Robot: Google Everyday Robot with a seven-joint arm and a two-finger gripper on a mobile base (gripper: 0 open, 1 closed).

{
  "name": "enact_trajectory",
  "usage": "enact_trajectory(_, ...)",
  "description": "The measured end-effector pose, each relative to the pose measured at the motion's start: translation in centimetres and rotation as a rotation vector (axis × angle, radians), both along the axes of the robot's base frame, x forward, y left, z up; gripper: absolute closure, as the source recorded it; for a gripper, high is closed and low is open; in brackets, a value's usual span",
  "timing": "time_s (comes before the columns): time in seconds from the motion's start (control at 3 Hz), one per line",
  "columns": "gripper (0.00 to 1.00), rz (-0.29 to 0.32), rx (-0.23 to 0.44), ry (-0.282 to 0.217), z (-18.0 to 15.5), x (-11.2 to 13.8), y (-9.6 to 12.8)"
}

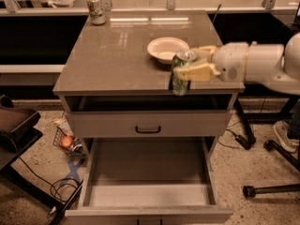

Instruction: Pick green can from middle drawer and place on counter

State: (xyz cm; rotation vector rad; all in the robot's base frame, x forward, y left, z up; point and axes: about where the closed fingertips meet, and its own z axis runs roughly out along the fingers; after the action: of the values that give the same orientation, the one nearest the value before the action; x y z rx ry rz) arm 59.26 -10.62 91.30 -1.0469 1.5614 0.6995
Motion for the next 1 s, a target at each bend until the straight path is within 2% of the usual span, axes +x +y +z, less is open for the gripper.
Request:
enact_trajectory(0.33, 1.00, -0.060, -0.029, 0.000, 5.0, -0.3, -0.1)
enact_trajectory(0.67, 1.00, -0.060, -0.029, 0.000, 5.0, -0.3, -0.1)
enact_trajectory(1.0, 1.00, -0.051, -0.022, -0.012, 5.6, 1.3, 3.4)
